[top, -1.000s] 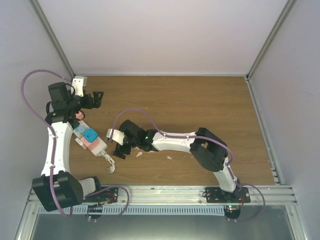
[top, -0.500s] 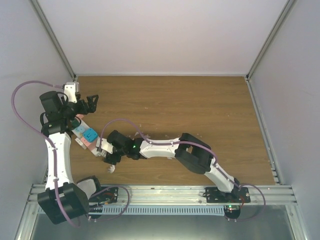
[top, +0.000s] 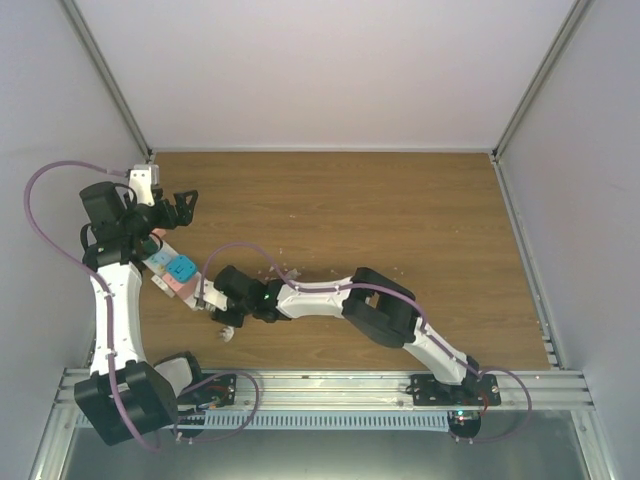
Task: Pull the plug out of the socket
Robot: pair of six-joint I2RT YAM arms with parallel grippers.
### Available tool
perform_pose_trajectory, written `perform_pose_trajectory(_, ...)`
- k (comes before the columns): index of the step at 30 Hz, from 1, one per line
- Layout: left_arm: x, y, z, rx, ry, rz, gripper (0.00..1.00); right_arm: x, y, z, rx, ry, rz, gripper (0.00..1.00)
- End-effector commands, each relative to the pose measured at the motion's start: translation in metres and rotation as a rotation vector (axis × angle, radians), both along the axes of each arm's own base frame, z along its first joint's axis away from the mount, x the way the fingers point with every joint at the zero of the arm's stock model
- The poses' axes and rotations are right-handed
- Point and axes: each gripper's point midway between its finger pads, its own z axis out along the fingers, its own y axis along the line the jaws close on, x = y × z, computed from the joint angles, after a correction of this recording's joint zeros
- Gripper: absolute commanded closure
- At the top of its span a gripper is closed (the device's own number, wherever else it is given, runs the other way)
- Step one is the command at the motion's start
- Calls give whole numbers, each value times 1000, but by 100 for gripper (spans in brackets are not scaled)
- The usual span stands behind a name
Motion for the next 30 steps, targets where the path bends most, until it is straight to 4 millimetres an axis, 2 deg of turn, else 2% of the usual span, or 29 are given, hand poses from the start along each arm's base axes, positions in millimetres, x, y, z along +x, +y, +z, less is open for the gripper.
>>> perform_pose_trajectory(1,5,3,8,9,-39,-3,1,38,-20,-8,-33,-21,-86,57)
perform_pose_trajectory(10,10,2,2,-2,-19,-26,1,65,-53,-3,-47,8,-72,98)
perform_pose_trajectory(13,11,2,0,3,-14,-32,1,74,-73,-8,-82,10,-66,99)
perform_pose_trajectory(17,12,1,-4,4,-4,-47,1,95,-111,-14,-134,8,-83,99)
perform_pose_trajectory(22,15,-2,-7,1,6,-80,1,118,-170,-16,-195,24,-107,99)
perform_pose_trajectory(30,20,-18,-20,10,50,-195,1,125,-265,-26,-302,51,-46,99)
